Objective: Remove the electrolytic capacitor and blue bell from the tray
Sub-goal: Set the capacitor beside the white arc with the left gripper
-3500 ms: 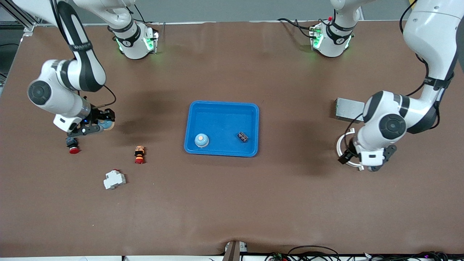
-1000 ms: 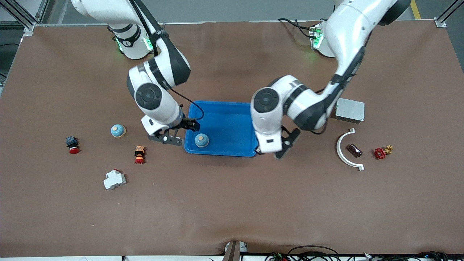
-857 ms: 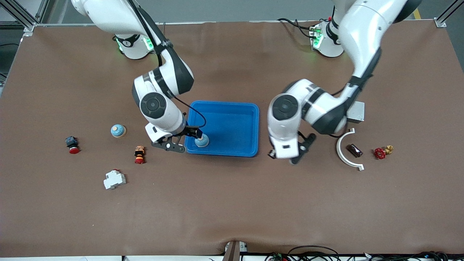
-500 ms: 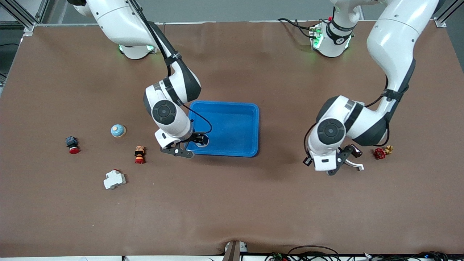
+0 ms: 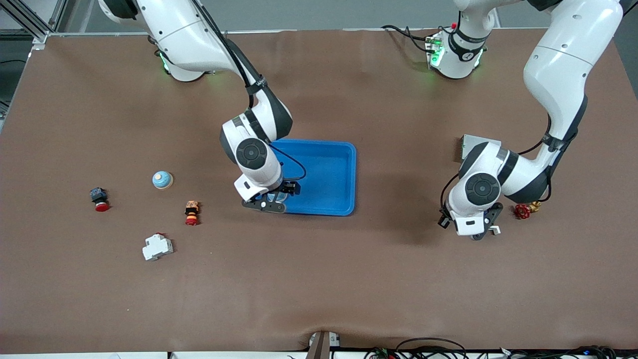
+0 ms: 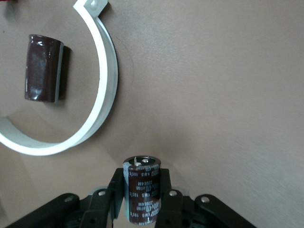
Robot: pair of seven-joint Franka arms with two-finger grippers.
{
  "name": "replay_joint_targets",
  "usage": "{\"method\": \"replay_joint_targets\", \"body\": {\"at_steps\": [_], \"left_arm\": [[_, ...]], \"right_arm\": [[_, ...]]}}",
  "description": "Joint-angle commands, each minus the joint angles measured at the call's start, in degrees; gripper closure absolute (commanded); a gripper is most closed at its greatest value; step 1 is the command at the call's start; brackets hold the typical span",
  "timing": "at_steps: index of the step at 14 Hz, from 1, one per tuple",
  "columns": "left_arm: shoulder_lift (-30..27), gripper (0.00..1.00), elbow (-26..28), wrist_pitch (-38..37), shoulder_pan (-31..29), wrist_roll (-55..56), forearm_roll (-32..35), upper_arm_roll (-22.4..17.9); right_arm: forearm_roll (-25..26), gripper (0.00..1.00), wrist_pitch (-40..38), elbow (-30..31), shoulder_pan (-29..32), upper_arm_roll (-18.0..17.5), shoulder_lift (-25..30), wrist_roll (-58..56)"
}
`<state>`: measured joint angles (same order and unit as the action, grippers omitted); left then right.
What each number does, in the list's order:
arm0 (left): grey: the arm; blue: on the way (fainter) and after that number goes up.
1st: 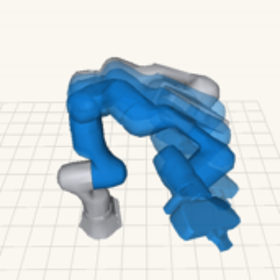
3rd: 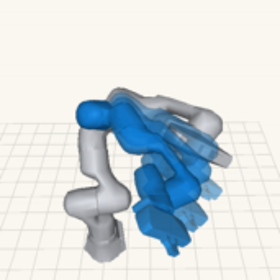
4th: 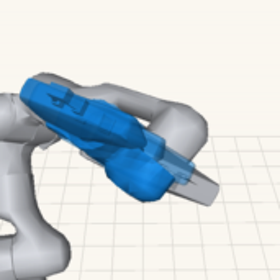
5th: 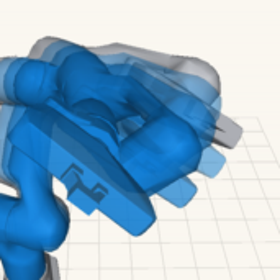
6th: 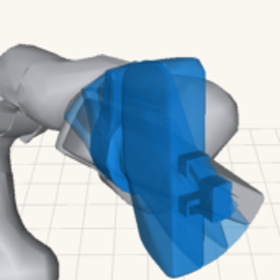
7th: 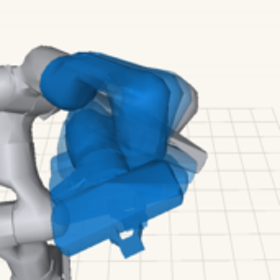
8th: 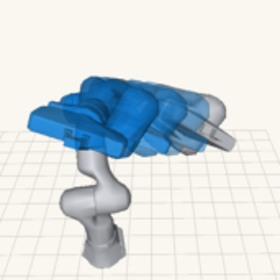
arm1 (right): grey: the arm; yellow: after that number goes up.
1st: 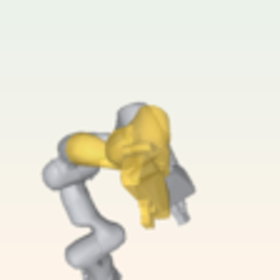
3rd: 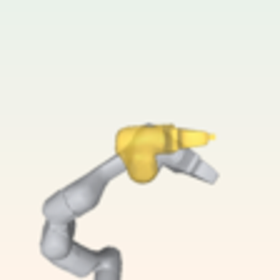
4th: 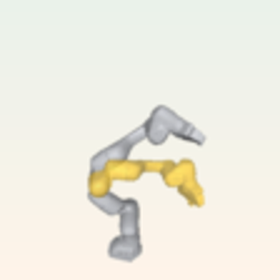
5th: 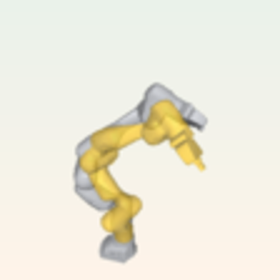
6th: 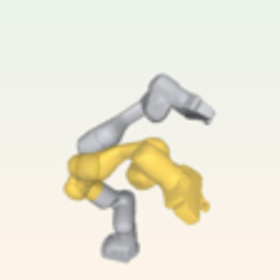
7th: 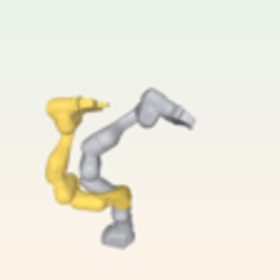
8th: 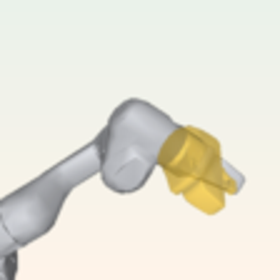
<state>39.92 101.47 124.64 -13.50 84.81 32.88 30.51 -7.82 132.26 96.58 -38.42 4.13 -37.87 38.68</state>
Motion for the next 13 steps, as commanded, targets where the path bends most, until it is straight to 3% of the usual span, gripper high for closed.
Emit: {"method": "replay_joint_targets", "body": {"at_steps": [1,4,8,9,10,11,13], "left_arm": [[-0.7,0.02,0.5,0.7,-0.9,0.4,1.7,0.6],[-5.9,0.00,-0.2,0.0,-1.2,0.2,1.7,1.1],[-13.9,0.00,-1.3,-1.2,-1.4,-8.3,0.7,1.2],[-15.5,0.00,-2.2,-2.9,-1.5,-11.3,0.1,1.3],[-16.3,0.00,-4.2,-5.7,-1.5,-14.4,-2.1,1.2],[-17.0,0.00,-6.7,-9.3,-1.5,-18.1,-5.0,1.2],[-18.9,0.00,-11.5,-16.6,-2.8,-27.8,-9.4,1.1]], "right_arm": [[0.1,0.00,0.5,-1.3,-0.2,0.4,-1.5,-0.2],[1.0,0.00,0.8,-1.2,-0.4,0.4,-2.3,-0.5],[1.2,0.00,2.1,-0.8,-0.3,0.4,-2.9,-0.5],[1.2,0.18,2.4,-0.8,-0.3,0.4,-3.0,-0.5],[1.1,0.48,2.4,-0.8,-0.3,0.4,-3.0,-0.5],[1.1,0.66,2.4,-0.8,-0.3,0.4,-3.1,-0.5],[1.0,0.91,2.3,-0.8,-0.3,0.4,-3.1,-0.5]]}}
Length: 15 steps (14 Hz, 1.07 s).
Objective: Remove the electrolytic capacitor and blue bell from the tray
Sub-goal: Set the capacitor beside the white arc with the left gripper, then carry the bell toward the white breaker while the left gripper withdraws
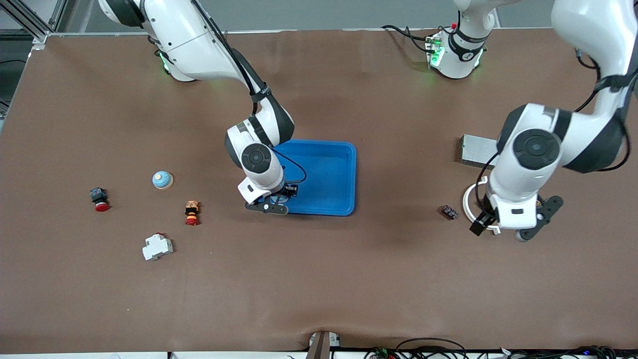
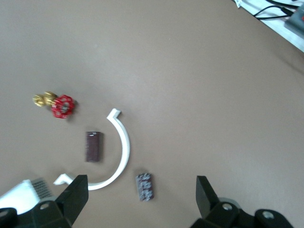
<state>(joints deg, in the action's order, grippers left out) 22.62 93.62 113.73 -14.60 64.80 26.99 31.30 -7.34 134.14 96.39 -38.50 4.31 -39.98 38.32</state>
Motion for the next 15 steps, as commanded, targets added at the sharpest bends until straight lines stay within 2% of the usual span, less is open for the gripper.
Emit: {"method": "replay_joint_targets", "body": {"at_steps": [1,4,7,9,12,15], "left_arm": [[-3.1,0.00,-4.3,-7.5,-3.7,-11.9,-5.8,0.4],[-8.5,0.00,-4.6,-10.9,-6.2,-25.7,-11.8,0.3],[-11.7,0.00,-6.1,-14.5,-7.0,-33.3,-12.4,0.2],[-14.7,0.00,-5.7,-15.8,-6.4,-39.2,-13.4,-0.7],[-19.3,0.00,-5.3,-19.4,2.4,-45.9,-18.4,-13.0],[-22.3,0.00,-4.8,-22.8,8.5,-49.3,-21.3,-20.0]], "right_arm": [[0.6,0.95,0.2,-0.7,-0.3,0.2,-1.0,0.0],[0.5,0.95,-1.2,-0.7,-0.5,0.2,0.2,-0.3],[0.7,0.96,-12.7,-0.9,-0.1,0.5,7.4,-2.7],[0.8,0.96,-19.8,-1.6,2.5,2.0,12.3,-11.5],[0.9,0.96,-30.8,-7.8,9.2,5.1,14.0,-29.1],[2.5,0.96,-32.4,-9.1,16.9,6.9,13.9,-47.4]]}}
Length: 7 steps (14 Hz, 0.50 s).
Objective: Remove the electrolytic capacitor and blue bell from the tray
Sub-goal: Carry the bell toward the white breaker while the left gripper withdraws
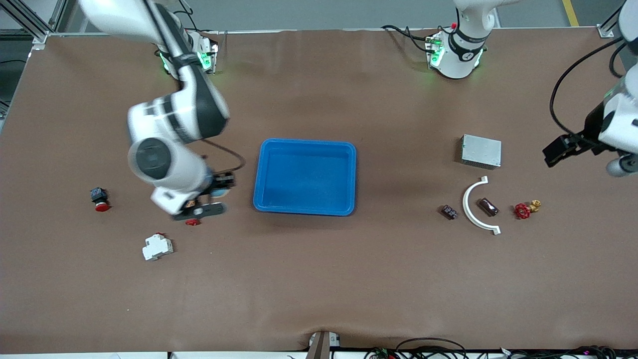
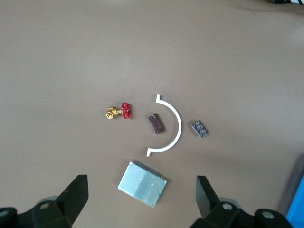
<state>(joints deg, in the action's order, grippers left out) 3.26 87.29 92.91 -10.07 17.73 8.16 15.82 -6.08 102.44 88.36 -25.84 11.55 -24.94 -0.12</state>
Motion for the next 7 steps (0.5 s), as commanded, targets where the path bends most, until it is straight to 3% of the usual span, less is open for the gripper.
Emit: {"method": "replay_joint_targets", "body": {"at_steps": [1,4,7], "left_arm": [[-3.9,0.00,1.5,-3.6,6.6,-3.6,-3.2,-7.5],[-5.9,0.00,1.3,-5.2,7.0,-7.3,-3.8,-8.8],[-6.7,0.00,1.0,-7.5,6.6,-8.5,-4.0,-9.1]], "right_arm": [[1.4,0.96,-0.4,-1.1,7.5,-0.3,-1.5,-14.7],[2.1,0.96,4.3,-0.9,15.5,-0.4,-2.8,-32.5],[2.6,0.96,9.7,-1.2,19.2,-0.3,-7.0,-43.7]]}}
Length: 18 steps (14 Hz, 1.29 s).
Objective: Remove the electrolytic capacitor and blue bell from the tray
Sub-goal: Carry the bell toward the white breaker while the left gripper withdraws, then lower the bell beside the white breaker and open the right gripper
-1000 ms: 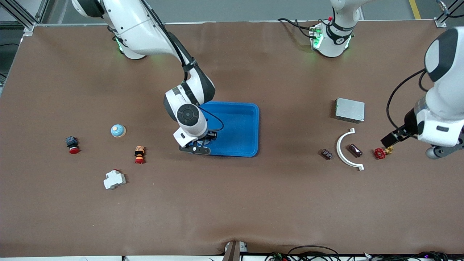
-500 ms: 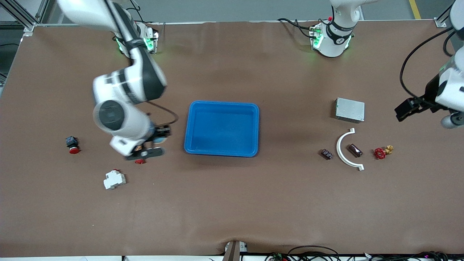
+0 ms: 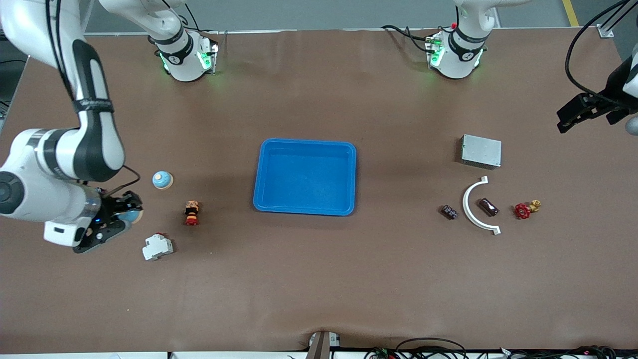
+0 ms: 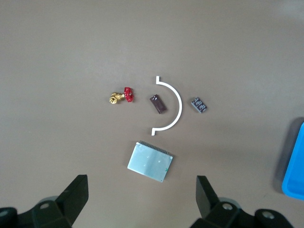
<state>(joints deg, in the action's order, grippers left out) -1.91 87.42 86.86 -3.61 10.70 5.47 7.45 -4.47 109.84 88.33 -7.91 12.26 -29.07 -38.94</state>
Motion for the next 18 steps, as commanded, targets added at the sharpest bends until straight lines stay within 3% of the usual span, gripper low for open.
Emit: {"method": "replay_joint_targets", "body": {"at_steps": [1,8,14,16,18], "left_arm": [[-1.8,0.00,0.8,-1.7,0.2,-1.5,-1.3,-0.8],[-1.7,0.00,0.0,-2.0,0.2,-1.6,-1.3,-0.4],[-1.9,0.00,-0.1,-3.0,0.4,-1.6,-1.3,0.2],[-1.9,0.00,-0.1,-4.2,0.7,-1.6,-1.6,0.3],[-1.9,0.00,-0.1,-4.2,0.5,-1.6,-2.9,0.5]], "right_arm": [[1.0,0.95,4.2,-1.1,2.3,-1.0,-4.4,-7.9],[0.9,0.95,14.2,-1.5,7.3,-1.1,-12.0,-24.7],[0.5,0.95,21.4,-1.2,8.6,-1.2,-15.2,-29.2],[0.4,0.92,22.1,-1.2,8.6,-1.2,-15.7,-29.2],[0.4,0.80,22.8,-1.1,8.6,-1.2,-15.7,-29.2]]}}
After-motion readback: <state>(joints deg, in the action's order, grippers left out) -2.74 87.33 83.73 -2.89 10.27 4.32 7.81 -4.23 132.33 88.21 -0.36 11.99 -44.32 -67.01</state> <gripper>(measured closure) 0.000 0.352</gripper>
